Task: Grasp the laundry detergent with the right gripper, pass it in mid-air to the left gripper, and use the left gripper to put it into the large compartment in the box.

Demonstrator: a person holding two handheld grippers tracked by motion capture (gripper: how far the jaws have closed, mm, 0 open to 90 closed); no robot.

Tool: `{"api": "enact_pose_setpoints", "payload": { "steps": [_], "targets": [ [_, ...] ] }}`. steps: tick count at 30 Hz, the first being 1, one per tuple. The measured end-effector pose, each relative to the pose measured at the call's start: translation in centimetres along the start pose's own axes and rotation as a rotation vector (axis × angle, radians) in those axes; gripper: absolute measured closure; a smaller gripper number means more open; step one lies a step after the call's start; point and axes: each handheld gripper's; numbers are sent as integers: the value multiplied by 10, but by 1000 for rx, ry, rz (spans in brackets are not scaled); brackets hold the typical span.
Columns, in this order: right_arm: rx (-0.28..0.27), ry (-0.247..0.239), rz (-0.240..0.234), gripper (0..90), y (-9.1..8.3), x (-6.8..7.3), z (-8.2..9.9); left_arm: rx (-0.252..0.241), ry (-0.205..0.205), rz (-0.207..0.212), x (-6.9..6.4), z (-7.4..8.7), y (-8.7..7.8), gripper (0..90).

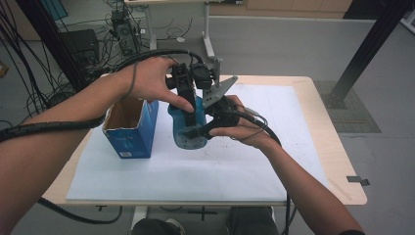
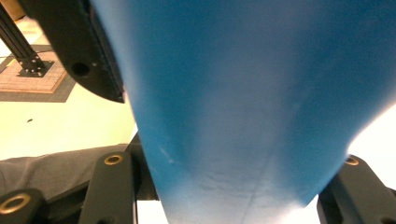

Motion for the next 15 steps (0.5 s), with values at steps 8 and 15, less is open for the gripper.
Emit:
{"api": "enact_pose_setpoints", "payload": {
  "steps": [8, 15],
  "targets": [
    [6, -7, 12, 437, 0, 0, 1, -6, 12, 20, -1, -1, -3, 338],
    [10, -6, -2, 437, 1, 2, 1, -3, 13, 26, -1, -1, -1, 346]
  ]
}}
Point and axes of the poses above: each handheld gripper's, and its own axes: y roughly forward along the jaws, z roughly out of its underside, x roughly to its left, and after that the axes turned 14 degrees about x, right-handed
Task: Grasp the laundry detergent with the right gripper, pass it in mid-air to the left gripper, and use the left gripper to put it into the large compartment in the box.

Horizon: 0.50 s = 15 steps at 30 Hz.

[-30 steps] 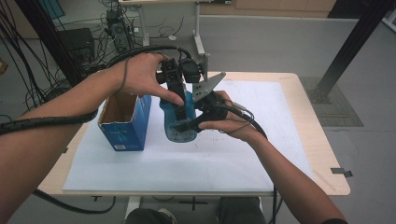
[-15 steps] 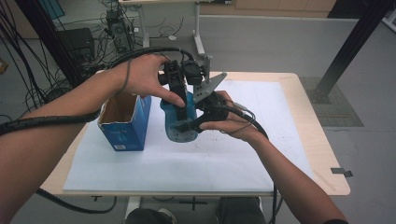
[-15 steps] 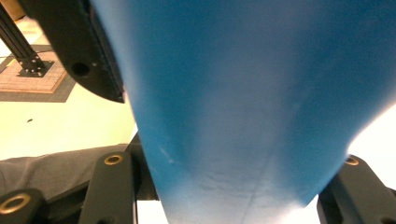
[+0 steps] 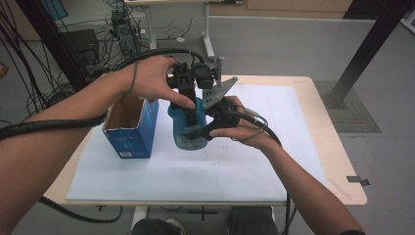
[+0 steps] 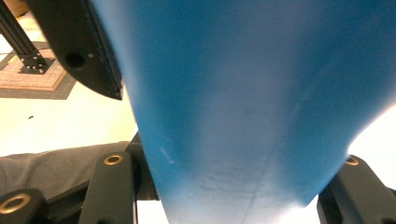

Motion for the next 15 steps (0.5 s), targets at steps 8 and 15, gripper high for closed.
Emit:
{"api": "enact_pose_setpoints", "payload": {
  "steps": [8, 15],
  "targets": [
    [5, 2, 4, 436, 1, 0, 1, 10, 6, -16, 0, -2, 2, 350],
    [3, 6, 5, 435, 1, 0, 2, 12, 8, -19, -2, -3, 2, 351]
  ]
}}
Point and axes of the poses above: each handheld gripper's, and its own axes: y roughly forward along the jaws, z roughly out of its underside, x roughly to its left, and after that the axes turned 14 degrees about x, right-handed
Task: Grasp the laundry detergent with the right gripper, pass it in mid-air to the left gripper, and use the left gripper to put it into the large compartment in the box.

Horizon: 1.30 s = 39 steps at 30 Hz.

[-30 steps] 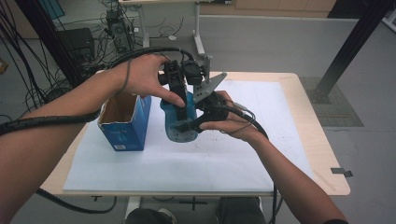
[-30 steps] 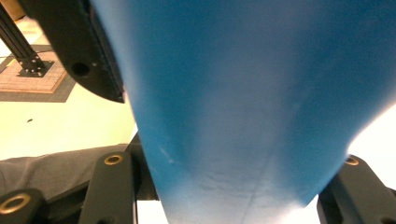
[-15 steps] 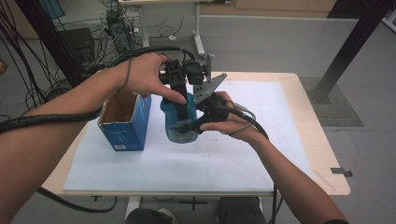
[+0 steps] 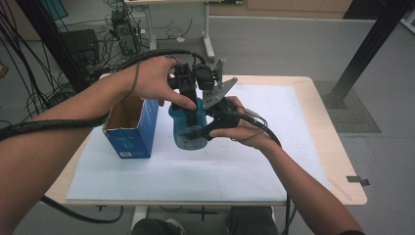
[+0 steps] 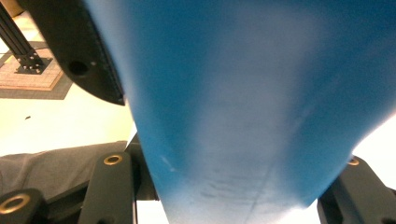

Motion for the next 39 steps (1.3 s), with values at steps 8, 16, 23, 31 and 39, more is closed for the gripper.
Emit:
{"api": "enact_pose_setpoints", "payload": {
  "steps": [8, 16, 23, 31, 39],
  "targets": [
    [0, -3, -6, 433, 2, 1, 0, 2, 0, 3, -1, 1, 2, 355],
    [-15, 1, -13, 430, 1, 0, 1, 0, 2, -4, -1, 0, -1, 357],
    [-7, -1, -20, 426, 2, 0, 2, 4, -1, 4, -1, -1, 2, 358],
    [-8, 3, -23, 425, 2, 0, 2, 11, -1, 5, -1, -1, 1, 359],
    [0, -1, -23, 424, 3, 1, 2, 19, 1, 6, -2, -1, 3, 360]
  ]
}}
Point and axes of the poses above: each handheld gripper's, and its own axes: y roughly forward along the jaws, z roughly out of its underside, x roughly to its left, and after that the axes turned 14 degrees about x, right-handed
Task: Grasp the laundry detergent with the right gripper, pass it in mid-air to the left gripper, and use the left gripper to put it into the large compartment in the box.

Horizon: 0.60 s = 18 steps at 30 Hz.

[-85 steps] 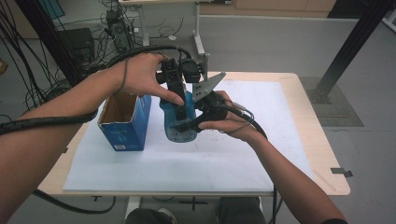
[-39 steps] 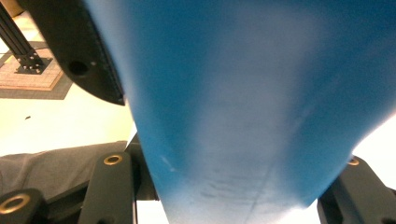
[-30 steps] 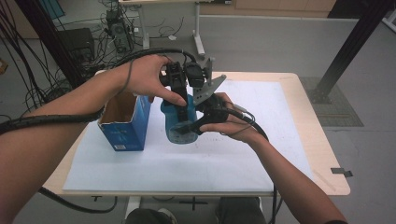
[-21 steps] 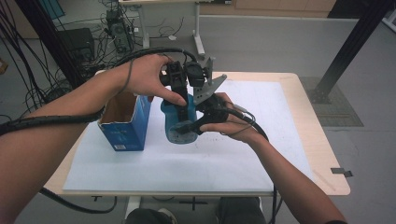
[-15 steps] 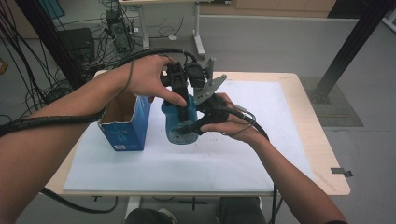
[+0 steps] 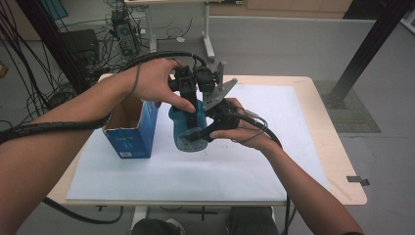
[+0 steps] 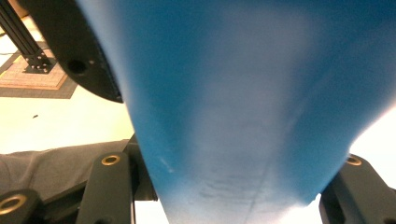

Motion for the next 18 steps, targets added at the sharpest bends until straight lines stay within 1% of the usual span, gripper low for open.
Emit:
{"api": "enact_pose_setpoints", "payload": {
  "steps": [7, 15, 18],
  "targets": [
    [-10, -3, -2, 424, 0, 0, 0, 0, -4, -3, -1, 0, -1, 360],
    [-9, -3, -5, 423, 0, 0, 1, 2, 1, -4, 0, -1, -1, 361],
    [-7, -4, -5, 422, 0, -1, 1, 1, -5, 1, 0, 0, 0, 361]
  ]
}}
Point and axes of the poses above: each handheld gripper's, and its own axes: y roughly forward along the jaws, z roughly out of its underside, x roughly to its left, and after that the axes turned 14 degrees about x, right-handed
